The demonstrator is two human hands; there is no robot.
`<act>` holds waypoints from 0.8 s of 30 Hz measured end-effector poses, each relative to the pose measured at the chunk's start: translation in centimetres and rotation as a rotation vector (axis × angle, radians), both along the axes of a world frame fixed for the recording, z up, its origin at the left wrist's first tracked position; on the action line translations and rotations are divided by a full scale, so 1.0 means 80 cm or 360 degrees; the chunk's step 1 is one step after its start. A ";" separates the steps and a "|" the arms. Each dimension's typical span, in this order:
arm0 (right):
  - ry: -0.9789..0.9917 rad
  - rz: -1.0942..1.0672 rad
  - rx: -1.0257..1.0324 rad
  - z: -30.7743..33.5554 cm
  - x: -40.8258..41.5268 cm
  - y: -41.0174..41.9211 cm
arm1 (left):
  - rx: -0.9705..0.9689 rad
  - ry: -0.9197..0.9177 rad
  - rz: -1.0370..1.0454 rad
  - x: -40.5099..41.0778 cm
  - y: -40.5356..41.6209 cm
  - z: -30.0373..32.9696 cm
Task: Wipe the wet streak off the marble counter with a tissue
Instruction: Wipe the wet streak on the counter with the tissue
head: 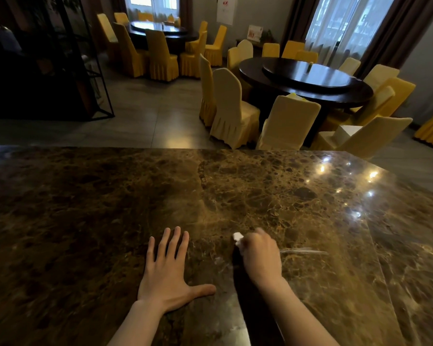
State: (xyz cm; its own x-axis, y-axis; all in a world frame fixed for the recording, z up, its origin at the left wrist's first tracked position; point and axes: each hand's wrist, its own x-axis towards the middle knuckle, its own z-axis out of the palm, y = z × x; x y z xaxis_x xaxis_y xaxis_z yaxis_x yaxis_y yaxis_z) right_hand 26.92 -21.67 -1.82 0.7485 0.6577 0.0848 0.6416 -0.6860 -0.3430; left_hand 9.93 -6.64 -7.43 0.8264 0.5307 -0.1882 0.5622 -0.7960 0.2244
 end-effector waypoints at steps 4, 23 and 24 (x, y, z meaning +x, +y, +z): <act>-0.0057 0.0206 0.0086 -0.003 -0.033 0.032 | 0.0011 0.0029 0.0022 -0.003 0.006 0.001; 0.0007 -0.0192 -0.0007 -0.002 0.025 -0.023 | 0.0000 -0.0039 0.0016 -0.004 0.000 -0.002; -0.0015 -0.0317 0.0032 0.000 0.032 -0.023 | 0.0003 -0.0052 0.0020 -0.004 0.001 -0.002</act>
State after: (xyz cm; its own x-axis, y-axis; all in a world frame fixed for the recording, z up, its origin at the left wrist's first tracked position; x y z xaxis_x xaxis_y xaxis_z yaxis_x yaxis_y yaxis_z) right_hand 29.48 -23.54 -1.84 0.8627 0.4949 0.1041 0.4973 -0.7927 -0.3526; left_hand 9.59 -6.59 -7.60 0.8254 0.5413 -0.1602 0.5645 -0.7894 0.2410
